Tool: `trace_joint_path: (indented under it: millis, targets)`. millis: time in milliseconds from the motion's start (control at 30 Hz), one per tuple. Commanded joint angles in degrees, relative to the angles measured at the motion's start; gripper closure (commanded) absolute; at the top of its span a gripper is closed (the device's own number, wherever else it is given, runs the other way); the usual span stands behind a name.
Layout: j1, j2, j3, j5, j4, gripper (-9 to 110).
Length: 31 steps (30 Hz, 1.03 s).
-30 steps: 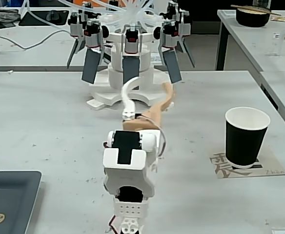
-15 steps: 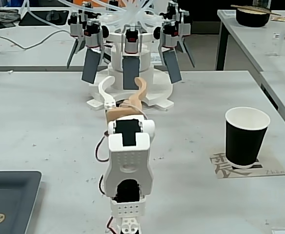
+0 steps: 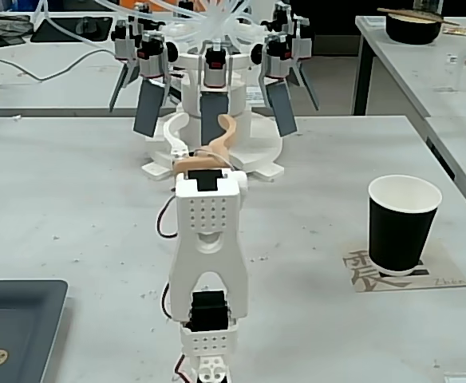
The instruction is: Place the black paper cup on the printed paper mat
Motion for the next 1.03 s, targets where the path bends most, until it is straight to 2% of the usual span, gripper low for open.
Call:
trace_joint_path:
  millis: [0, 567, 1000]
  targets:
    - [-0.2, -2.2, -5.7, 0.5, 0.4, 90]
    - [1.9, -14.0, -17.5, 0.5, 1.2, 91]
    - [3.3, -15.2, -18.0, 0.5, 0.7, 91]
